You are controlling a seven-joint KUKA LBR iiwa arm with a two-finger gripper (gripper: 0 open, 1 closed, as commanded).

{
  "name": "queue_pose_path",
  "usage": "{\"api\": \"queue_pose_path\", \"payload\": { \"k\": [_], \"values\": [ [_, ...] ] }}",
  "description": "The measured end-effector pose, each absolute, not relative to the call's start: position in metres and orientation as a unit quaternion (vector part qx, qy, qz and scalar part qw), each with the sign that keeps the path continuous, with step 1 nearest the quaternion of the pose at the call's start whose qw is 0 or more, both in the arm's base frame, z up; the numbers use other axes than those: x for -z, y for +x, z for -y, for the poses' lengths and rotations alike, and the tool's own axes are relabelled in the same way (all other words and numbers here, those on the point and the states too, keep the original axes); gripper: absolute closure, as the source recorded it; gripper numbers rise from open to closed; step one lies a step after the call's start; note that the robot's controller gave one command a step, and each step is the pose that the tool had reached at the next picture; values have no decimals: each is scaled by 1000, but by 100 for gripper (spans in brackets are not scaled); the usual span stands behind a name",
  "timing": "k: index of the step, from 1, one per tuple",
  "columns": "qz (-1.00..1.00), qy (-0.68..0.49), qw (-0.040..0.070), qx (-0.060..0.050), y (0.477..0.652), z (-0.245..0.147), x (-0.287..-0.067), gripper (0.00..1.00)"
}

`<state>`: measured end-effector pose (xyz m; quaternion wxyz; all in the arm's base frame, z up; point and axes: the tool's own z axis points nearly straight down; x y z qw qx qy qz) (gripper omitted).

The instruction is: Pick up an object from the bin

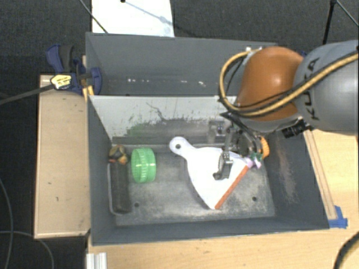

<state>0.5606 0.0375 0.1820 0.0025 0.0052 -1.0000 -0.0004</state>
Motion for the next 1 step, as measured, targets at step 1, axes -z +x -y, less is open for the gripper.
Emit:
{"api": "queue_pose_path", "payload": {
  "k": [1],
  "values": [
    [1000,5,-1,0,562,-37,-187,0]
  ]
}}
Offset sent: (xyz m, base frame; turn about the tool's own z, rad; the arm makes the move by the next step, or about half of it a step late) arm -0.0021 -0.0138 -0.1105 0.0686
